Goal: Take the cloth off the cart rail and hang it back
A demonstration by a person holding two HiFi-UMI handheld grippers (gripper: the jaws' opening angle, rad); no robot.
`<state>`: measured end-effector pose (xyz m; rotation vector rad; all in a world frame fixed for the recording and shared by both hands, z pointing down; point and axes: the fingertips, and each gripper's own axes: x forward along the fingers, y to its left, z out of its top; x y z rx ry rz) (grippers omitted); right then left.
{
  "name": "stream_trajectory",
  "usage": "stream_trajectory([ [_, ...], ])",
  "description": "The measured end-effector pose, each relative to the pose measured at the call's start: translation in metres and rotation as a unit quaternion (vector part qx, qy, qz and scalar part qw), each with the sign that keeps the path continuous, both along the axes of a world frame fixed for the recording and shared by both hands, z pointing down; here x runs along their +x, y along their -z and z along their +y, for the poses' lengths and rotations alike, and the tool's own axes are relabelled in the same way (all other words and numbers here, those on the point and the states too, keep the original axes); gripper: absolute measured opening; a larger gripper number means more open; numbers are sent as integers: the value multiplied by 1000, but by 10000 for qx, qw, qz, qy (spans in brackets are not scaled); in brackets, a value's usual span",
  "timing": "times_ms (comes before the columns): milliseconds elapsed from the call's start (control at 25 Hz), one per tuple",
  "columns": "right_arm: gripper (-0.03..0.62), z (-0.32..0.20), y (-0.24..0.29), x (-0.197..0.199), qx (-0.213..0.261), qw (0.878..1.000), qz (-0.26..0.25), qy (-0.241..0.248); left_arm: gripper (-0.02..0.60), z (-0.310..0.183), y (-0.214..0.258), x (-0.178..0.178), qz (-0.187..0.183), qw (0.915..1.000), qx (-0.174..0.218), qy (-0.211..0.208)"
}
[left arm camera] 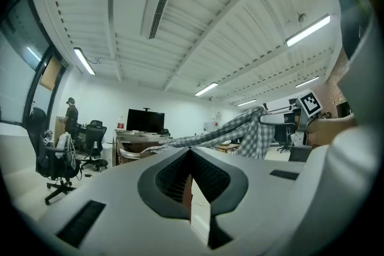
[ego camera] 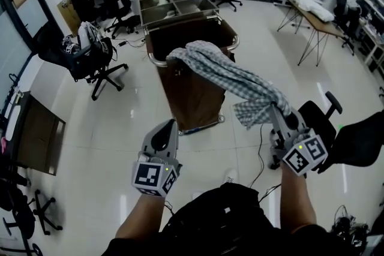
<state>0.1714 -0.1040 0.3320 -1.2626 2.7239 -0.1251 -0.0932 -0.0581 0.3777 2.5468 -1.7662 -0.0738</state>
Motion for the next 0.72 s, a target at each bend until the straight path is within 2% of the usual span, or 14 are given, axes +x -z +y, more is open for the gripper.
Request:
stream_trajectory([
  [360, 41, 17, 13, 72, 140, 9975, 21, -687, 0, -9, -1, 45, -4, 9992, 21, -402],
  [560, 41, 35, 14, 71, 177, 9974, 189, -670, 0, -6, 4, 80, -38, 9973, 51, -728],
  [720, 41, 33, 1, 58, 27, 9976, 429, -534, 0, -2, 6, 93, -75, 9962, 57, -862],
])
